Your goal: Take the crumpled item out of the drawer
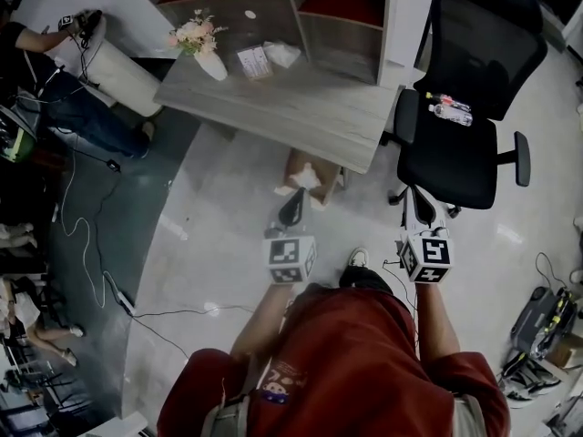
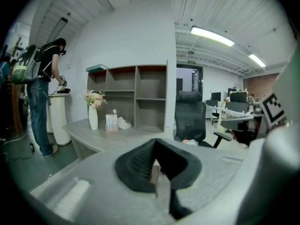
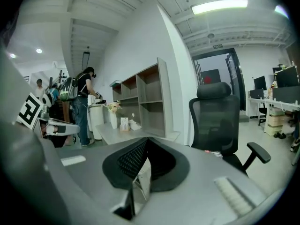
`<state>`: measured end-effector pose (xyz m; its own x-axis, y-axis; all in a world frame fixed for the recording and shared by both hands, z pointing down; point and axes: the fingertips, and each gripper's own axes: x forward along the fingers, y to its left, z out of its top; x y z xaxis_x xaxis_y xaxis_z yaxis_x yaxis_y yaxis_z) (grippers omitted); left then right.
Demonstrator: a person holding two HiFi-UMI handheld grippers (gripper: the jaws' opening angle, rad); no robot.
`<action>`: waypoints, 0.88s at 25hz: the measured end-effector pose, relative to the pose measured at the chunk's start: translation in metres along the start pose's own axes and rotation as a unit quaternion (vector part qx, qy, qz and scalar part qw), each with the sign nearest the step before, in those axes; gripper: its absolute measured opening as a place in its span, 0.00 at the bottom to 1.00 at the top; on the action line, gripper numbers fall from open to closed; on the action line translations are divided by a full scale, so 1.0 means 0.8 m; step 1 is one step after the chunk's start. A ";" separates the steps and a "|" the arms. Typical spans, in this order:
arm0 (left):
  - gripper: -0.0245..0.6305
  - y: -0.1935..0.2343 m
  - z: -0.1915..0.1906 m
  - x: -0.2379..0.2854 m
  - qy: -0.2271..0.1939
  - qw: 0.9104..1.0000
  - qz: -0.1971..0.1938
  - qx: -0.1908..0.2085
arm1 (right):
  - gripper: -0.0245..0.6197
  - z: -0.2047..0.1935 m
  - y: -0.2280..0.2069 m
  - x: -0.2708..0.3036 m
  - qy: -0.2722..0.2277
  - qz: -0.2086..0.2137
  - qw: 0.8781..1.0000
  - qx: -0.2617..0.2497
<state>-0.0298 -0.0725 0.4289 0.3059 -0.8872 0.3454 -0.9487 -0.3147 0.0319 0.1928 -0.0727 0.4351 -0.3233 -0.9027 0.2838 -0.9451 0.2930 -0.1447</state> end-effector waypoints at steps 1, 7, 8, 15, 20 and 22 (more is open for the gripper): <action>0.04 -0.001 0.002 0.006 0.000 1.000 0.003 0.000 | 0.04 0.002 -0.006 0.006 -0.001 0.003 1.000 -0.001; 0.04 -0.002 0.011 0.034 0.002 1.000 0.011 0.001 | 0.04 0.010 -0.017 0.038 -0.001 0.020 1.000 -0.003; 0.04 0.000 0.012 0.038 0.003 1.000 0.012 0.001 | 0.04 0.010 -0.017 0.044 0.000 0.022 1.000 -0.003; 0.04 0.036 0.024 0.071 0.002 1.000 0.009 -0.001 | 0.04 0.023 -0.002 0.089 0.004 0.024 1.000 -0.004; 0.04 0.063 0.035 0.092 -0.002 1.000 -0.005 0.005 | 0.04 0.035 0.017 0.120 0.002 0.021 1.000 -0.012; 0.04 0.071 0.037 0.097 -0.002 1.000 -0.008 0.009 | 0.04 0.038 0.024 0.130 0.003 0.022 1.000 -0.012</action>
<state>-0.0577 -0.1696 0.4299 0.3212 -0.8832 0.3419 -0.9421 -0.3346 0.0209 0.1427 -0.1703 0.4327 -0.3642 -0.8871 0.2835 -0.9310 0.3393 -0.1343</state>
